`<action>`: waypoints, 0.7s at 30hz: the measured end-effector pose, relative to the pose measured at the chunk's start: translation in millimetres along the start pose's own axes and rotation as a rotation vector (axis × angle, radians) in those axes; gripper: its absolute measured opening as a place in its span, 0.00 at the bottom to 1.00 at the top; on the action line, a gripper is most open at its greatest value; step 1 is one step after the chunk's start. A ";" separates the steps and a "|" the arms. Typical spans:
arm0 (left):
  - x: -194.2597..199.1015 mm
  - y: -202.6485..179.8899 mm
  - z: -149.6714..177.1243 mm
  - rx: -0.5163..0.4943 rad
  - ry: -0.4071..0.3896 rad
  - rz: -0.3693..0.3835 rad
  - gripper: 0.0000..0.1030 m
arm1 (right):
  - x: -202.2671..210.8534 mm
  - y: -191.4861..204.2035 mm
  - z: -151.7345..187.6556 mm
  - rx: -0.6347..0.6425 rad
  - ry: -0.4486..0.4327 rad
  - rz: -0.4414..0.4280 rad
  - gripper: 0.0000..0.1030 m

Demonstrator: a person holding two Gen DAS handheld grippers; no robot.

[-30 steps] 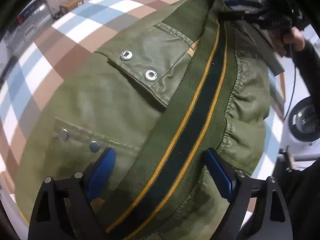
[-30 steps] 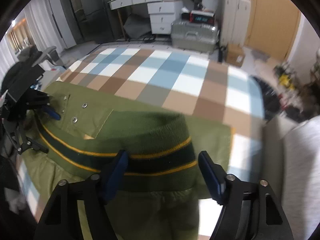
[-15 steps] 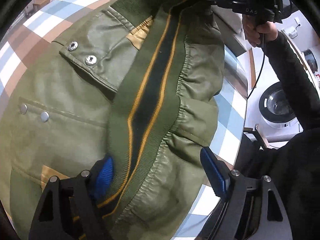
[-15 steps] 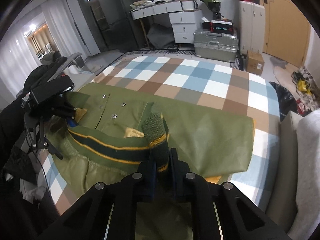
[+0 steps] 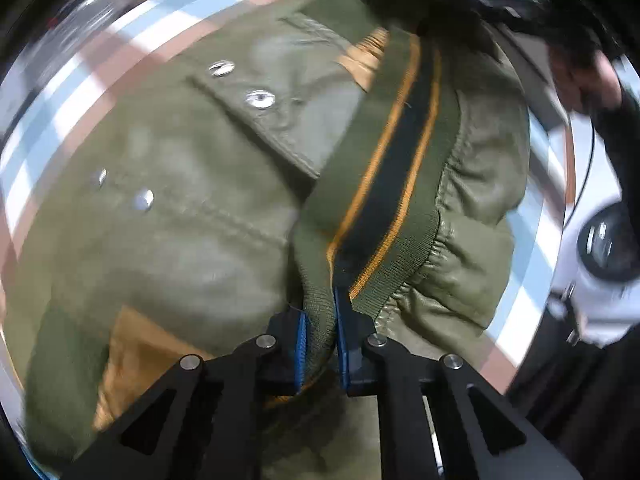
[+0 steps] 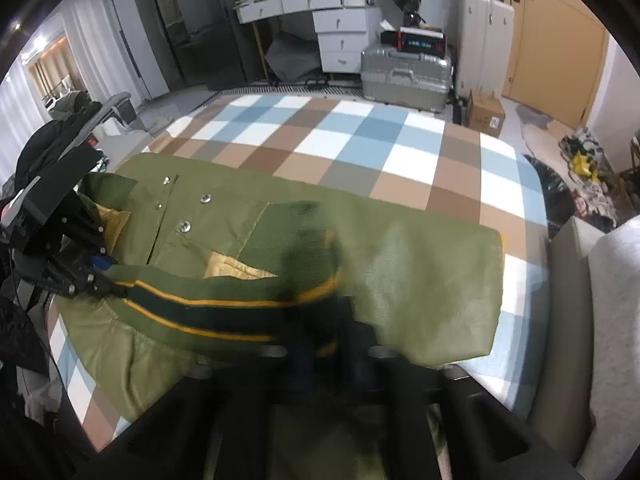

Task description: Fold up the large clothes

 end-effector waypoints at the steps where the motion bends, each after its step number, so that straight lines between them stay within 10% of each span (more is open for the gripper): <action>1: 2.8 -6.8 5.4 -0.017 -0.037 -0.048 0.06 | 7.1 0.4 1.1 -0.007 -0.021 0.002 0.07; 7: 17.4 -58.4 26.0 -0.069 -0.251 -0.379 0.04 | 60.8 9.5 3.4 -0.020 -0.168 0.047 0.06; 14: 45.3 -57.7 3.3 0.004 -0.418 -0.571 0.04 | 94.4 -5.1 -12.8 -0.086 -0.283 0.117 0.06; 21: 73.1 -0.4 -51.2 0.010 -0.517 -0.723 0.00 | 16.4 -71.9 -22.7 -0.268 -0.104 0.065 0.06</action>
Point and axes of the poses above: each gripper's, at about its wrist camera, not at the fingertips, and x roughly against the way its jaws point, y to its left, z to its underside, the point moved 2 cm from there along -x, roughly the way its jaws point, and after that the axes turned 14 degrees about x, right-handed, at the moved point
